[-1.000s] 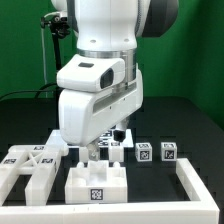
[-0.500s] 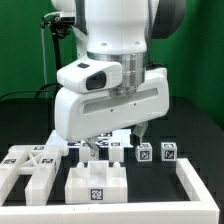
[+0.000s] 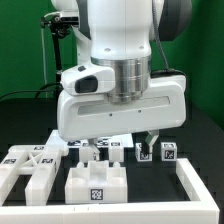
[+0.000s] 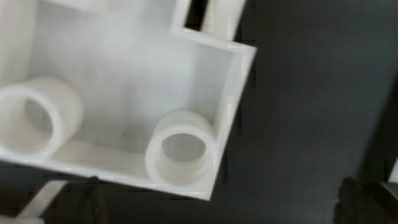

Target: Assemble chair

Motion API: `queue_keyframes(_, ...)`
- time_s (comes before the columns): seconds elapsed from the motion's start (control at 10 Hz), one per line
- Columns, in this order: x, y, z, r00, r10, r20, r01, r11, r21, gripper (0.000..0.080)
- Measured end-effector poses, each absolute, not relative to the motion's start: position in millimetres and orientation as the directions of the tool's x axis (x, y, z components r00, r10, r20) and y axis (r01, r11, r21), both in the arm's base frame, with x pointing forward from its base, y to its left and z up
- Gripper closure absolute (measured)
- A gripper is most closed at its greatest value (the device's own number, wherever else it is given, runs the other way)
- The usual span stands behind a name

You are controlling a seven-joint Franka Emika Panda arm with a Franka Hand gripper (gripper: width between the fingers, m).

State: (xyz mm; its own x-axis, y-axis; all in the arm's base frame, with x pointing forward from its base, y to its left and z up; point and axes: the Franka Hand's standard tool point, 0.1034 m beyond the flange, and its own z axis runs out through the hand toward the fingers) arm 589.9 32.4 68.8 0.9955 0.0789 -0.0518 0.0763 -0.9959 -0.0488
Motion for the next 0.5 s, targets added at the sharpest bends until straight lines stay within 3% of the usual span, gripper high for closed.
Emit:
queue_keyframes(0.1, 589, 33, 67.0, 0.998, 0.032, -0.05, 0.03, -0.998, -0.055, 0.0149)
queue_keyframes(0.5, 570, 20, 20.7, 0.995, 0.101, -0.004, 0.101, -0.993, -0.056, 0.0149)
